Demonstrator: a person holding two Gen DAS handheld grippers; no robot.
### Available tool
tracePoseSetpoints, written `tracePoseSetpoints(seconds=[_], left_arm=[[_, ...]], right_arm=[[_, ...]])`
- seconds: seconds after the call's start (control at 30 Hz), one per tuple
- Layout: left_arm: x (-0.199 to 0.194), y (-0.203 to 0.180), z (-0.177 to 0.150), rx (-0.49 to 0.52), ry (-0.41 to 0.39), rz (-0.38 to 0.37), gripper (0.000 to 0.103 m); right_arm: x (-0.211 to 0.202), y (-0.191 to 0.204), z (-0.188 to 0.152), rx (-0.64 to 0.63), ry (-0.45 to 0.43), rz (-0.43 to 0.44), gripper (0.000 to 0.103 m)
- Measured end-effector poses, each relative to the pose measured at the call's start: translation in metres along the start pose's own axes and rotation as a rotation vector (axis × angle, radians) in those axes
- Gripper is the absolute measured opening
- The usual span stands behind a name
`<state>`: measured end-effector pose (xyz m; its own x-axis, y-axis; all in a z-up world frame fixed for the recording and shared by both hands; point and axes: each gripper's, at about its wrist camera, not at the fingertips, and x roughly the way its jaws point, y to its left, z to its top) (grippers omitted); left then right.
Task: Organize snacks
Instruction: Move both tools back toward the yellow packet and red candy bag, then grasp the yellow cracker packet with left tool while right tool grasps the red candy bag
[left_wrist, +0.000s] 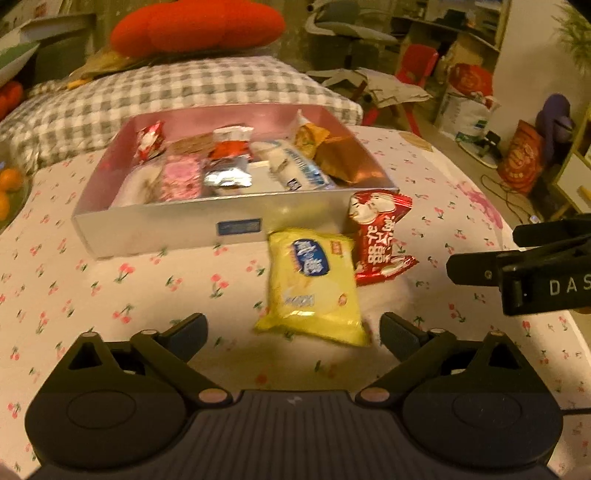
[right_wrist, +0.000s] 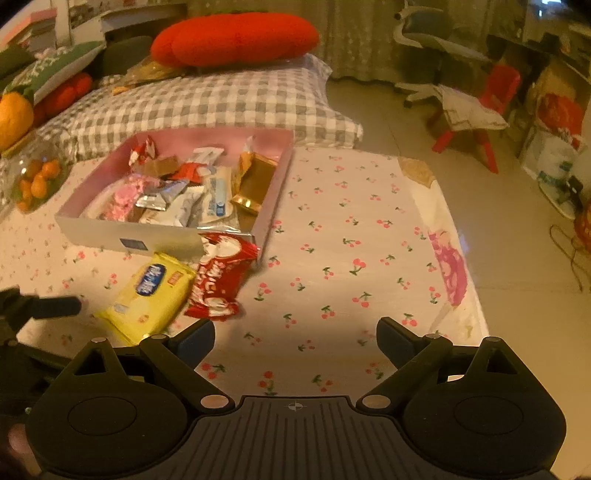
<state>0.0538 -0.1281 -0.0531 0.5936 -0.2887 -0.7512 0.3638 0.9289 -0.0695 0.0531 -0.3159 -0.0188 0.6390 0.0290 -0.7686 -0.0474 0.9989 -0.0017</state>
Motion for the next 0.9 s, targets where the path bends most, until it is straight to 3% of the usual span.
tracePoseSetpoints(seconds=[0.27, 0.43, 0.9], left_arm=[[0.005, -0.004, 0.000, 0.015, -0.053, -0.002, 0.063], [0.001, 0.001, -0.002, 0.013, -0.071, -0.011, 0.049], [-0.022, 0.041, -0.014, -0.099, -0.059, 0.054, 0.047]], right_arm=[[0.005, -0.004, 0.003, 0.007, 0.013, 0.003, 0.096], [0.007, 0.001, 0.004, -0.012, 0.016, 0.003, 0.096], [0.018, 0.018, 0.002, -0.059, 0.024, 0.040, 0.096]])
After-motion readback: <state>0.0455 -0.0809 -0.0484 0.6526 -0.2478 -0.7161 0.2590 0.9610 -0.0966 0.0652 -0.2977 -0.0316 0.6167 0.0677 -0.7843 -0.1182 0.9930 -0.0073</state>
